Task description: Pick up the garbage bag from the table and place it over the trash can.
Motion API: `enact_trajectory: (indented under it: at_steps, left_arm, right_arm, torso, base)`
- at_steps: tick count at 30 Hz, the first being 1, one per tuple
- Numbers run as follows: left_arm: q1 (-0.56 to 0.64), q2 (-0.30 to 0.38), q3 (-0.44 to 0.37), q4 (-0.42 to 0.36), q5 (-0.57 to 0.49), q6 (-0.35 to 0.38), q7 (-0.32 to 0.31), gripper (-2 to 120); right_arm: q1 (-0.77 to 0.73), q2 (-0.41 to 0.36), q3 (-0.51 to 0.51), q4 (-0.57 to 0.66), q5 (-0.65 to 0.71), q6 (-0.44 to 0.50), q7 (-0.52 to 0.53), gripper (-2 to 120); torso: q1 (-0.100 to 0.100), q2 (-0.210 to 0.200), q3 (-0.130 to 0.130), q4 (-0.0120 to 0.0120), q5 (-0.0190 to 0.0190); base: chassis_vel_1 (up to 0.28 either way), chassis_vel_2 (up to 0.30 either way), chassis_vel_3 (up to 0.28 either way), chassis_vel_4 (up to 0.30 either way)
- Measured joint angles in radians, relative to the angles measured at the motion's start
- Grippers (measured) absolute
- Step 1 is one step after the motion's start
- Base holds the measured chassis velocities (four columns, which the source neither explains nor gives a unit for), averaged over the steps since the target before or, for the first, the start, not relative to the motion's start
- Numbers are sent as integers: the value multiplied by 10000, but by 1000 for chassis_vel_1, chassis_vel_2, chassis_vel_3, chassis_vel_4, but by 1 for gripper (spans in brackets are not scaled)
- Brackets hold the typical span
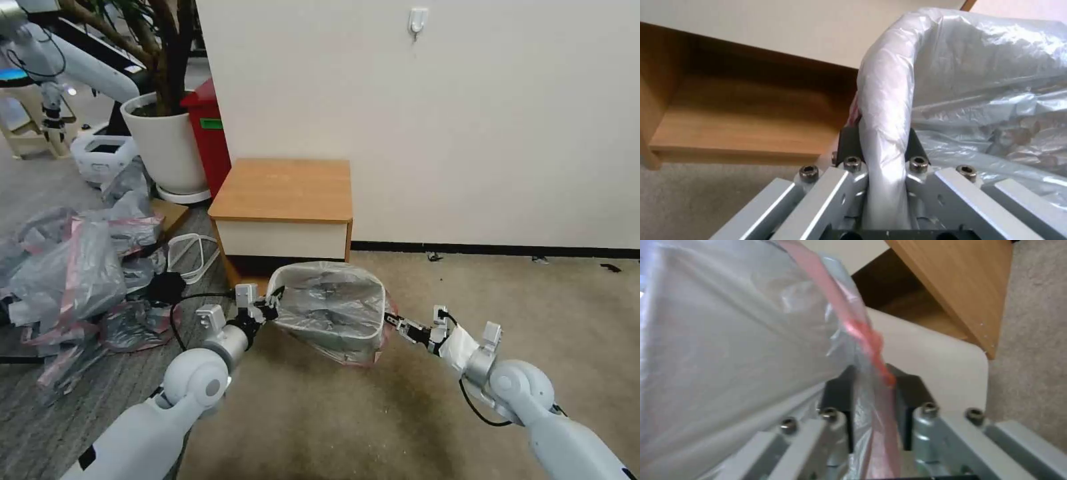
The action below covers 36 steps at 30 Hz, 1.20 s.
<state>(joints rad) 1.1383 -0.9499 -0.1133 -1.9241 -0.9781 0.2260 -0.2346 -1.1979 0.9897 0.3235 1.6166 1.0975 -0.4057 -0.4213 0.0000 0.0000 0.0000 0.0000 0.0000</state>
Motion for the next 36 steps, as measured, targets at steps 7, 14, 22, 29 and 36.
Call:
enact_trajectory:
  at_steps: [7, 14, 22, 29, 36]
  left_arm:
    - [141, -15, -9, -197, -153, 16, 29, 3]
    - [161, -10, 17, -323, -354, 44, 28, 3]
    - [163, -40, 63, -424, -648, 101, -21, 3]
    - [152, -80, 67, -457, -684, 220, -29, 5]
    - [102, -147, -10, -384, -1023, 204, -36, 5]
  right_arm:
    - [331, 70, -367, -317, -578, 245, 468, 0]
    - [545, 141, -606, -643, -909, 444, 634, 0]
    - [820, 233, -870, -1022, -1355, 628, 882, 0]
    - [1040, 352, -1104, -1297, -1951, 861, 1155, 0]
    - [1009, 229, -1125, -1444, -2589, 1074, 1136, 0]
  torso:
    - [0, 0, 0, 0, 0]
    - [0, 0, 0, 0, 0]
    - [0, 0, 0, 0, 0]
    - [0, 0, 0, 2, 0]
    - [0, 0, 0, -1, -1]
  base:
    - [0, 0, 0, 0]
    - [0, 0, 0, 0]
    - [0, 0, 0, 0]
    - [0, 0, 0, 0]
    - [0, 0, 0, 0]
